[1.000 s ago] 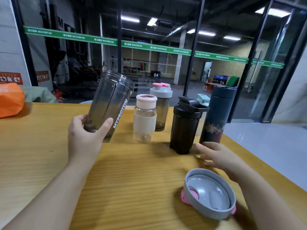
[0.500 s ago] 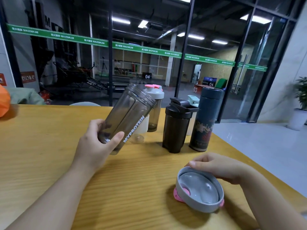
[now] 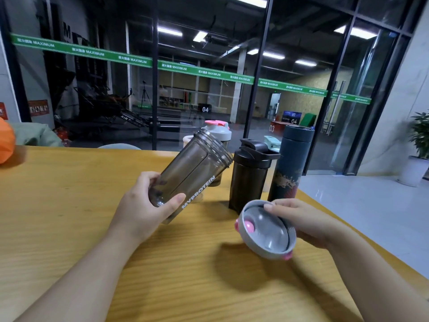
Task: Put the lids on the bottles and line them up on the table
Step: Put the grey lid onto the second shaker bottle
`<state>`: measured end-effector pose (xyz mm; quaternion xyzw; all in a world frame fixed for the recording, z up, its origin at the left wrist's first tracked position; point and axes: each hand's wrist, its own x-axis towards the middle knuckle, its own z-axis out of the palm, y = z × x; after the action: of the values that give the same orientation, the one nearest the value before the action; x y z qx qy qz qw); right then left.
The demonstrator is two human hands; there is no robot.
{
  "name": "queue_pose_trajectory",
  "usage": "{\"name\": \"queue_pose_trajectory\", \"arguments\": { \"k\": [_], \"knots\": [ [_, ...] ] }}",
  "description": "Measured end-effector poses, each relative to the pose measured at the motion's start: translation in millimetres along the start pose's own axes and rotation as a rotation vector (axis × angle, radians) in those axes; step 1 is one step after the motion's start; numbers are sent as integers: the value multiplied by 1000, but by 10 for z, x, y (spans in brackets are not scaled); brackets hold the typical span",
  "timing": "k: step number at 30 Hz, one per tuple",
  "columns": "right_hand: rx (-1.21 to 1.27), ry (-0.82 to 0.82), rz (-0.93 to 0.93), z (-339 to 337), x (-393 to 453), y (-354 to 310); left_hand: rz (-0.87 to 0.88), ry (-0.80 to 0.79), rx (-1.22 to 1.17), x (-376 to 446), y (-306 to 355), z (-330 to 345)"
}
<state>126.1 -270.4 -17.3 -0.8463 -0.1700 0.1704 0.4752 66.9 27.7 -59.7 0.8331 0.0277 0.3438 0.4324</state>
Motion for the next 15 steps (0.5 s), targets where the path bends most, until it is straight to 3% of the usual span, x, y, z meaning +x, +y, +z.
{"name": "queue_pose_trajectory", "arguments": {
  "k": [5,9,15],
  "knots": [
    [437,109,57,272,157,-56,-6,57,-47,7,2,-10],
    [795,3,141,485,249,-179,-34,104,-83,24,15,-17],
    [766,-20,130,639,433,-374,-23,183,-37,46,-14,-32]
  ]
}}
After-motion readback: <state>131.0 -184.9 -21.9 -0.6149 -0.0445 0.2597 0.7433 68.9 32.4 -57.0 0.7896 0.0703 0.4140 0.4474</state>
